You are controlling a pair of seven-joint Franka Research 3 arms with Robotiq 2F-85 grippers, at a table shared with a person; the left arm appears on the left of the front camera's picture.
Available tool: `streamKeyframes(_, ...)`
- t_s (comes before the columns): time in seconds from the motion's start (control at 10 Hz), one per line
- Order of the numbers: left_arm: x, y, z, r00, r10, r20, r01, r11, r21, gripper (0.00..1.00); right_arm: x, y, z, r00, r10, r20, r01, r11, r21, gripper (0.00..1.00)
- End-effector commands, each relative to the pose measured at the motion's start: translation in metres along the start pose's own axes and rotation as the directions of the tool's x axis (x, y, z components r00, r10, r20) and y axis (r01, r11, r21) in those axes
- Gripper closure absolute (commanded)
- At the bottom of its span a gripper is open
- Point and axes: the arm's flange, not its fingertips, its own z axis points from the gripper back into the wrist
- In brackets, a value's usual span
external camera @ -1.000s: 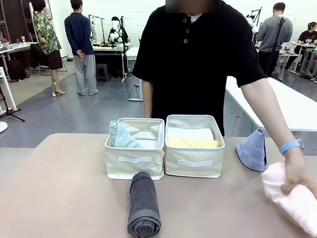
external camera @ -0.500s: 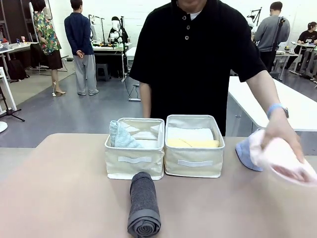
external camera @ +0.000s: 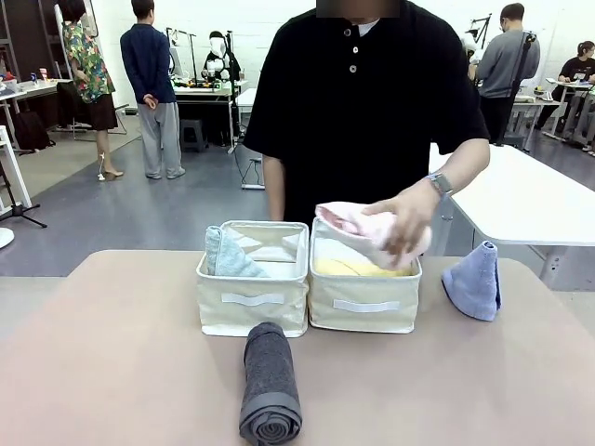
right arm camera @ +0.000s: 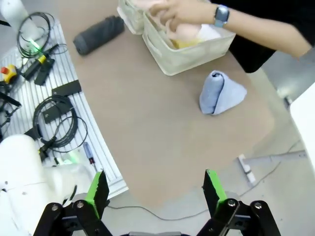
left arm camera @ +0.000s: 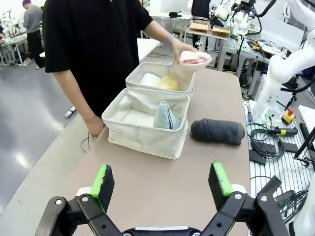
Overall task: Sort the towels based on their folding style.
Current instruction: Pick up another triangle-folded towel from the table and place it in the left Fabric basket.
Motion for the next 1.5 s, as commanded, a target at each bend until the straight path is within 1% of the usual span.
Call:
streamKeyframes(0.0,0.001,-0.002,-0.001,1.000,-0.004,0.005,0.004,1.000,0.013,0.00,0.015,-0.014,-0.027,0.999,0.016,-0.042,-0.014,0.999,0.035,0.00)
streamKeyframes(0.1,0.001,-0.002,-0.001,1.000,-0.004,0.005,0.004,1.000,0.013,0.00,0.018,-0.015,-0.030,0.999,0.021,-0.047,-0.019,0.999,0.046,0.00)
streamKeyframes(0.2,0.001,-0.002,-0.001,1.000,-0.004,0.005,0.004,1.000,0.013,0.00,0.029,-0.017,-0.041,0.998,0.020,-0.059,-0.017,0.998,0.061,0.00)
streamKeyframes(0.3,0.001,-0.002,-0.001,1.000,-0.004,0.005,0.004,1.000,0.013,0.00,0.054,-0.024,-0.065,0.995,-0.033,-0.089,0.032,0.999,-0.021,0.00)
streamKeyframes(0.4,0.001,-0.002,-0.001,1.000,-0.004,0.005,0.004,1.000,0.013,0.00,0.084,-0.039,-0.101,0.983,-0.118,-0.139,0.111,0.992,-0.058,0.00)
streamKeyframes(0.5,0.001,-0.002,-0.001,1.000,-0.004,0.005,0.004,1.000,0.013,0.00,0.108,-0.058,-0.139,0.959,-0.209,-0.191,0.189,0.975,-0.115,0.00)
streamKeyframes(0.6,0.001,-0.002,-0.001,1.000,-0.004,0.005,0.004,1.000,0.013,0.00,0.128,-0.076,-0.174,0.928,-0.306,-0.215,0.266,0.944,-0.194,0.00)
streamKeyframes(0.7,0.001,-0.002,-0.001,1.000,-0.004,0.005,0.004,1.000,0.013,0.00,0.139,-0.088,-0.198,0.901,-0.353,-0.250,0.289,0.921,-0.259,0.00)
streamKeyframes(0.8,0.001,-0.002,-0.001,1.000,-0.004,0.005,0.004,1.000,0.013,0.00,0.145,-0.095,-0.218,0.874,-0.381,-0.300,0.304,0.913,-0.274,0.00)
streamKeyframes(0.9,0.001,-0.002,-0.001,1.000,-0.004,0.005,0.004,1.000,0.013,0.00,0.148,-0.101,-0.231,0.855,-0.409,-0.319,0.332,0.904,-0.269,0.00)
streamKeyframes(1.0,0.001,-0.002,-0.001,1.000,-0.004,0.005,0.004,1.000,0.013,0.00,0.151,-0.104,-0.238,0.845,-0.425,-0.324,0.358,0.900,-0.248,0.00)
streamKeyframes(1.1,0.001,-0.002,-0.001,1.000,-0.004,0.005,0.004,1.000,0.013,0.00,0.152,-0.105,-0.239,0.849,-0.418,-0.324,0.385,0.908,-0.164,0.00)
streamKeyframes(1.2,0.001,-0.002,-0.001,1.000,-0.004,0.005,0.004,1.000,0.013,0.00,0.144,-0.101,-0.251,0.866,-0.396,-0.304,0.318,0.907,-0.276,0.00)
streamKeyframes(1.4,0.001,-0.002,-0.001,1.000,-0.004,0.005,0.004,1.000,0.013,0.00,0.144,-0.101,-0.251,0.866,-0.396,-0.304,0.318,0.907,-0.276,0.00)
